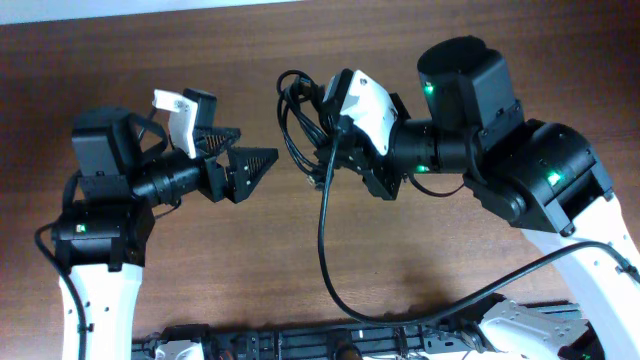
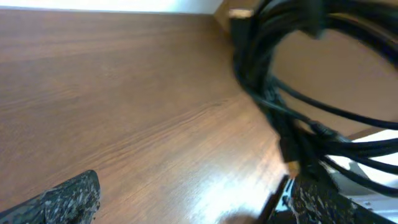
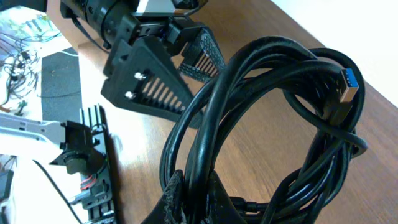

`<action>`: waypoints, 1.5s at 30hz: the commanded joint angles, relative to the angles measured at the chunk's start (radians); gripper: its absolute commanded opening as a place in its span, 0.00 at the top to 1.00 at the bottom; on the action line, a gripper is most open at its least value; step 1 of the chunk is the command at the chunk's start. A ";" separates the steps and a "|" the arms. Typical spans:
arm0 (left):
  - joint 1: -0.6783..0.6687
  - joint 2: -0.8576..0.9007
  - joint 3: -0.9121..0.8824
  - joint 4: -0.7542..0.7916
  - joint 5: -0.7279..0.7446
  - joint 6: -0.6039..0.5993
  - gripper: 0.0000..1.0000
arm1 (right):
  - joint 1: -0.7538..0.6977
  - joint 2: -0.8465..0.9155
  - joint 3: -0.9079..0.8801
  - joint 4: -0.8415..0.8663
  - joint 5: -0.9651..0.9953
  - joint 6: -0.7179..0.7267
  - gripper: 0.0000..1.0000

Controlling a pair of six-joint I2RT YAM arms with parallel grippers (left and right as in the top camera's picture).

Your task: Untangle cables

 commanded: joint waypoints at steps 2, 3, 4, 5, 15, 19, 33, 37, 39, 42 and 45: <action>-0.002 -0.001 0.016 0.068 0.117 -0.031 0.00 | -0.002 0.001 0.021 0.025 0.045 0.005 0.96; -0.002 -0.001 0.016 0.079 0.126 -0.034 0.00 | -0.002 0.003 0.021 0.026 0.084 0.027 0.96; -0.002 -0.001 0.017 0.090 0.144 -0.034 0.00 | -0.002 0.008 0.021 0.028 0.127 0.048 0.96; -0.002 -0.001 0.016 0.109 0.176 -0.034 0.00 | -0.002 0.011 0.021 0.031 0.133 0.051 0.96; -0.005 -0.001 0.017 0.267 0.214 -0.175 0.28 | -0.002 0.023 0.021 0.074 0.125 0.123 0.96; -0.005 -0.001 0.017 0.369 0.218 -0.264 0.27 | -0.002 0.048 0.021 0.065 0.077 0.126 0.96; -0.005 0.000 0.016 0.399 0.242 -0.281 0.36 | -0.001 0.067 0.021 0.145 -0.084 0.137 0.96; -0.005 0.000 0.016 0.399 0.242 -0.281 0.56 | -0.001 0.067 0.021 0.147 -0.123 0.148 0.96; -0.005 0.000 0.016 0.399 0.242 -0.281 0.57 | -0.001 0.067 0.021 0.148 -0.135 0.148 0.96; -0.005 0.000 0.016 0.399 0.242 -0.281 0.61 | -0.001 0.067 0.021 0.152 -0.135 0.148 0.96; -0.005 0.000 0.016 0.399 0.242 -0.281 0.69 | -0.001 0.068 0.021 0.151 -0.135 0.152 0.96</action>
